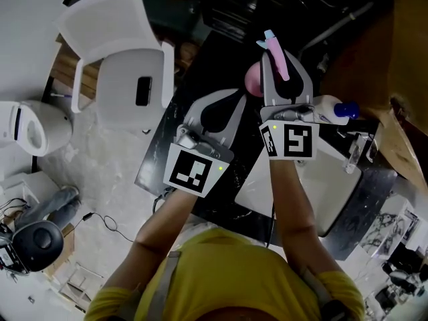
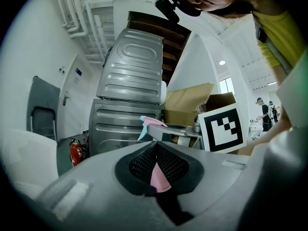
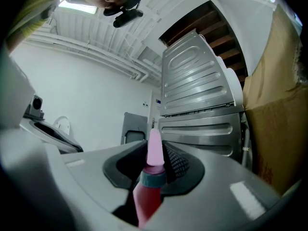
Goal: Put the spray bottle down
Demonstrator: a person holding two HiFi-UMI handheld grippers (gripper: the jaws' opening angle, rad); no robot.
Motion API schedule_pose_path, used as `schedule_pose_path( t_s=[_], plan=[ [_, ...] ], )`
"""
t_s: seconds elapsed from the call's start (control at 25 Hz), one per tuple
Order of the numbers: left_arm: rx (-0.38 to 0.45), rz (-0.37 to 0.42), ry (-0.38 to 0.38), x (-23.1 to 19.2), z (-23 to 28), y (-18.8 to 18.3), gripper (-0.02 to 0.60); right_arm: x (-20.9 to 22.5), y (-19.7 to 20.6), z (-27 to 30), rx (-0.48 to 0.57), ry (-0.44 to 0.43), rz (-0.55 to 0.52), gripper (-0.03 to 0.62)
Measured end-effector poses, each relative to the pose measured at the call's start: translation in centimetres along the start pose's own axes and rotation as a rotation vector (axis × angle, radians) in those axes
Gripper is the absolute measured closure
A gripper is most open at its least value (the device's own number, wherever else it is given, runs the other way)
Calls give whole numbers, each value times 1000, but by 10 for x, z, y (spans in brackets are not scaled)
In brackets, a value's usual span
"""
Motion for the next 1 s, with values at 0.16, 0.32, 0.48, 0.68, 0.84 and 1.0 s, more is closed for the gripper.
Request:
schedule_pose_path(
  t_s=[0.16, 0.32, 0.48, 0.68, 0.84, 1.0],
  plan=[
    [-2, -3, 1, 4, -2, -1, 578, 1, 0, -4, -28, 11, -7, 488],
    [2, -1, 6, 7, -5, -5, 580, 1, 0, -6, -67, 7, -9, 436],
    [12, -6, 7, 13, -10, -10, 580, 0, 1, -9, -113, 6, 3, 378],
    [25, -9, 5, 19, -23, -19, 580, -3, -6, -22, -160, 52, 8, 335],
    [34, -20, -4, 24, -38, -27, 580, -8, -20, -45, -165, 111, 25, 333],
    [43, -24, -23, 30, -56, -35, 580, -20, -34, -81, -182, 164, 29, 455]
  ],
)
Point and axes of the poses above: the fingertips, and each gripper's own axes: z forward along the fingers, x to its right, y out of its underside, the point moved 7 cm from there along -z, backward along the fingers, and after that the axes turned 4 degrees about -y, right-handed, at the moved point
